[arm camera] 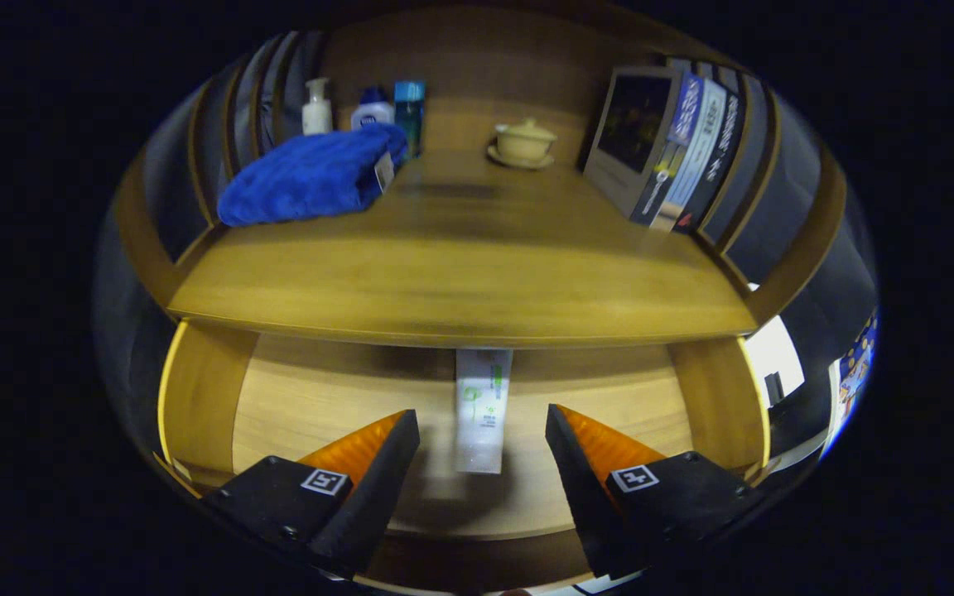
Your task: Pull open the drawer, take out the items inside it, and place them on the countertop above the cabinet.
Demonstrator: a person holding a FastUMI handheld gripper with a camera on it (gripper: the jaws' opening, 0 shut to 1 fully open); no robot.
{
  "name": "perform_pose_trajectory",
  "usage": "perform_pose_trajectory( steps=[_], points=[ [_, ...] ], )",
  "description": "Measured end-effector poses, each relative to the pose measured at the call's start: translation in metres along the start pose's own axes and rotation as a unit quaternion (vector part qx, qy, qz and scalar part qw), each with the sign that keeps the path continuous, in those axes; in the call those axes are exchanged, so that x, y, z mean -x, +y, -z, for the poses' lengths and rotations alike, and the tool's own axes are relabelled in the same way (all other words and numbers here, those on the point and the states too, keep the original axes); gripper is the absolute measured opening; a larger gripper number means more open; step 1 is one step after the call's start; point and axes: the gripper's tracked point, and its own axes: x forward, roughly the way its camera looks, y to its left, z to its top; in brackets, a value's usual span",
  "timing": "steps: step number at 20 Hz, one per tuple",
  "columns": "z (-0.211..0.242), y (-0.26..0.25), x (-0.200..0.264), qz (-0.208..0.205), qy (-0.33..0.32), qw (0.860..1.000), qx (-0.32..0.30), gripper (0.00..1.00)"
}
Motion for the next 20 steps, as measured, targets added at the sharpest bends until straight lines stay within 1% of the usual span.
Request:
perform_pose_trajectory(
  steps=[1,3,5,6,7,8,10,12,13,17,18,20],
  points=[
    [0.006,0.002,-0.013,-0.002,0.022,1.000,-0.004,0.99],
    [0.024,0.009,-0.021,-0.004,0.074,0.997,-0.011,0.99],
    [0.031,0.023,-0.027,-0.018,0.090,0.996,-0.006,0.97],
    [0.034,0.021,-0.029,-0.016,0.094,0.995,-0.004,0.96],
    [0.039,0.020,-0.032,-0.013,0.099,0.995,0.000,0.86],
    [0.045,0.020,-0.035,-0.001,0.102,0.995,0.005,0.76],
    [0.038,0.026,-0.029,-0.004,0.086,0.996,-0.006,0.56],
    [0.039,0.032,-0.015,-0.002,0.089,0.996,0.000,0.53],
    [0.036,0.036,-0.006,-0.004,0.084,0.996,0.005,0.50],
    [0.012,0.058,0.041,-0.018,0.050,0.999,0.002,0.49],
    [0.020,0.043,0.041,-0.022,0.042,0.999,0.001,0.50],
    [0.009,0.048,0.067,-0.024,0.021,0.999,0.007,0.50]
  ],
)
